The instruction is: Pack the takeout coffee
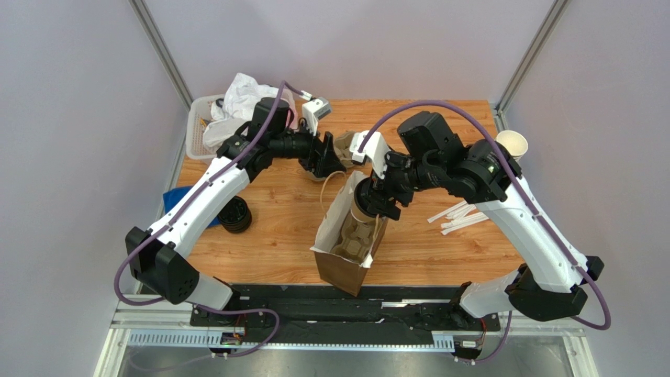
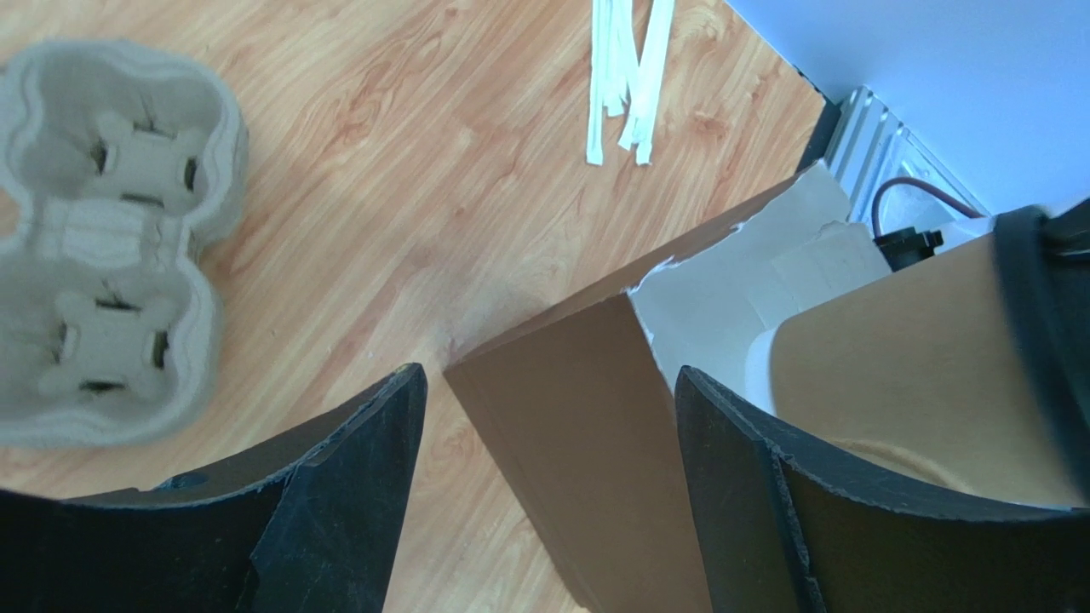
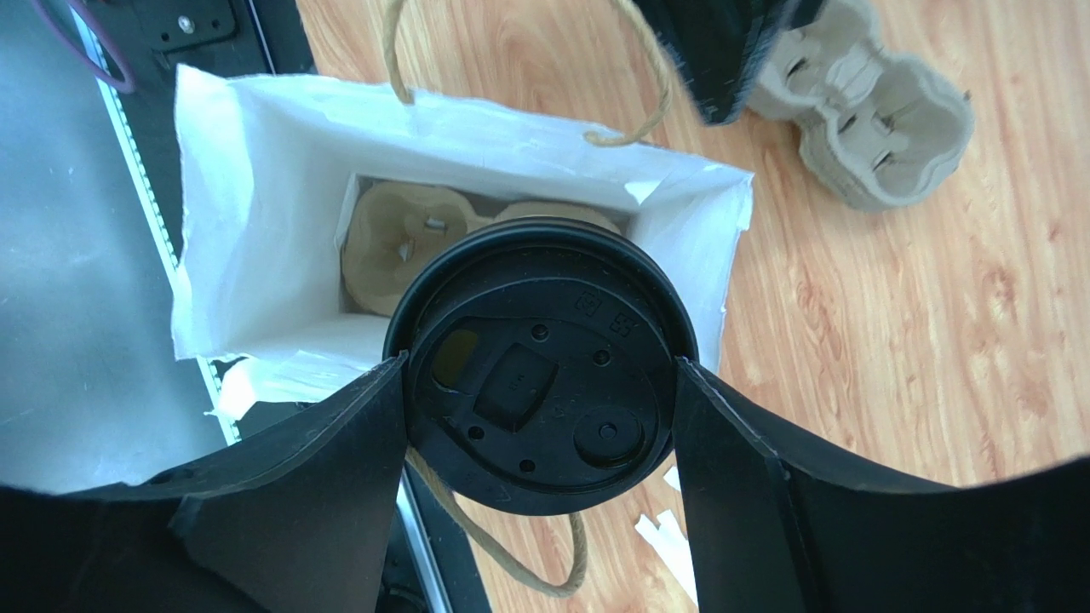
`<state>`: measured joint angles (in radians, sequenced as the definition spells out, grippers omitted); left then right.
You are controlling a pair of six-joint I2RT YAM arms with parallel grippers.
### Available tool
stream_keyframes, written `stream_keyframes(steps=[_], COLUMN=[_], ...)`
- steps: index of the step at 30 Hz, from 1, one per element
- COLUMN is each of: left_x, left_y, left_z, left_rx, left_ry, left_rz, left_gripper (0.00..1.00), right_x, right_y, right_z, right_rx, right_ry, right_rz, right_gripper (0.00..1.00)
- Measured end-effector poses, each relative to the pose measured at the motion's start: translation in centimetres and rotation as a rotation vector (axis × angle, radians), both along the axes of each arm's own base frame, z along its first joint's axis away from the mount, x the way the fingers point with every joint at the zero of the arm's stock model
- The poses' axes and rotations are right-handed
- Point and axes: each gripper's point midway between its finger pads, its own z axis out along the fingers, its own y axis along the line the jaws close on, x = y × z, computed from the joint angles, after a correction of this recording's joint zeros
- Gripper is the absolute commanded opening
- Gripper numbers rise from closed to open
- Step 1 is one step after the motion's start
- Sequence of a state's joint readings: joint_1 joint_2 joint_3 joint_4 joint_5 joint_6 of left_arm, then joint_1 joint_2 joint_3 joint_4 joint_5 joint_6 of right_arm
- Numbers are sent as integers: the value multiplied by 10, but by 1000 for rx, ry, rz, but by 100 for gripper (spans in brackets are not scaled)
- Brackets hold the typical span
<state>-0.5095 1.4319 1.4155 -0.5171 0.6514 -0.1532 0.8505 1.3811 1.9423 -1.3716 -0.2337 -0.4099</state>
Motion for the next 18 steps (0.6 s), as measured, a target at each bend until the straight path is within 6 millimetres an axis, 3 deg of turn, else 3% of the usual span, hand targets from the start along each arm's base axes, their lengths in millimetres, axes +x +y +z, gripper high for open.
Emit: stream_keyframes(steps=[3,8,13,18], left_x=[5,-1,-22,-38], left_y=[-6,-5,10,28], left_z=[9,5,4,18], left_rx=[-9,-2,3,-19], left_ry=[-33,-20,-7,-48], left_rz=[-36,-60,-36,4], left_gripper=[79,82,84,84], right_x=[1,1,4,10], right_y=[-1,-5,-2,7], right_z=[-11,-30,-36,-50], right_rx=[-27,-80,-96,-132], right_ry=[16,48,59,96], right_rz=[-6,-14,-14,-9], right_gripper=[39,39,39,39])
